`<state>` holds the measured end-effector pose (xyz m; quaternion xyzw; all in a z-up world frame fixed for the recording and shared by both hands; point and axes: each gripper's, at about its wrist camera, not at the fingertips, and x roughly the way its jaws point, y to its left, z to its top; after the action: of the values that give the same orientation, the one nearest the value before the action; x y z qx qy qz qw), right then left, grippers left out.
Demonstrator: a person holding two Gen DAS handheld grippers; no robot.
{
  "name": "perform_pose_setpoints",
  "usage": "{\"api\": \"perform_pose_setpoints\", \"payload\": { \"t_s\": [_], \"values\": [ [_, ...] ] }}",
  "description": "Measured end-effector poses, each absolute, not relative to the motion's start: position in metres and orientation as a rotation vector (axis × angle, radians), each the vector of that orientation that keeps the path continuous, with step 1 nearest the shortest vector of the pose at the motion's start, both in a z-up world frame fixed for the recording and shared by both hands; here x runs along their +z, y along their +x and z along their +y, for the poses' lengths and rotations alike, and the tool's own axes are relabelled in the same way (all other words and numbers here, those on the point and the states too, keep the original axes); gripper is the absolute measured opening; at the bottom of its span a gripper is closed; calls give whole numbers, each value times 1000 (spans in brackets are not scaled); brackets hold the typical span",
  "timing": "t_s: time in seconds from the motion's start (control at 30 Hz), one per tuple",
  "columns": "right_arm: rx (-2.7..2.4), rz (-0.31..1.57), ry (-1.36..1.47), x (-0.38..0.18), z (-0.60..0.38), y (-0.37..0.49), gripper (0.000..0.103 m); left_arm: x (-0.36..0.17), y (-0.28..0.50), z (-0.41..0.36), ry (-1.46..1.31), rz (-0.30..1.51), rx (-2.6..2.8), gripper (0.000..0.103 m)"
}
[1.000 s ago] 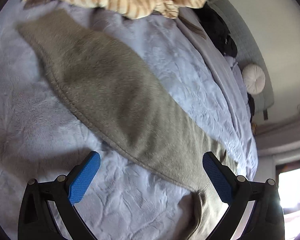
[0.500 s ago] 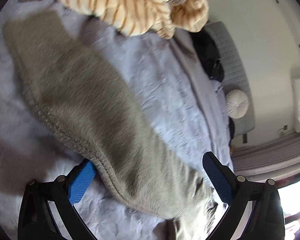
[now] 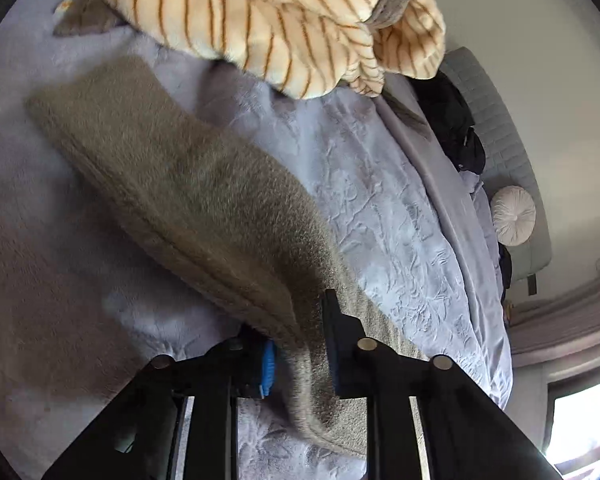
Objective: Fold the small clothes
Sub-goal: 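Grasp the sweater sleeve cuff with the left gripper and lift it, then carry the held sleeve across the sweater chest and open the left gripper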
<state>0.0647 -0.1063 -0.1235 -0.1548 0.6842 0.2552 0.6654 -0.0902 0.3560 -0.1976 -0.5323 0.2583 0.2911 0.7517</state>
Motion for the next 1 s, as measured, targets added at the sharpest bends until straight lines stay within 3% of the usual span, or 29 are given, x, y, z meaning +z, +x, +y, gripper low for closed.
{"api": "perform_pose_setpoints", "payload": {
  "t_s": [0.1, 0.17, 0.3, 0.57, 0.7, 1.0],
  "values": [
    [623, 1511, -365, -117, -105, 61, 100, -179, -89, 353, -1094, 544, 608, 21],
    [644, 1494, -371, -114, -106, 60, 90, -163, -86, 348, -1064, 515, 568, 21],
    [660, 1495, -325, -112, -114, 63, 82, -126, -61, 324, -967, 491, 461, 21],
    [615, 1485, -224, -106, -152, 78, 81, -69, 34, 219, -769, 527, 132, 21],
    [566, 1481, -160, -105, -181, 89, 81, -78, 83, 145, -695, 637, -28, 21],
    [430, 1521, -30, -121, -250, 109, 81, -170, 129, 20, -619, 971, -156, 21]
  ]
}}
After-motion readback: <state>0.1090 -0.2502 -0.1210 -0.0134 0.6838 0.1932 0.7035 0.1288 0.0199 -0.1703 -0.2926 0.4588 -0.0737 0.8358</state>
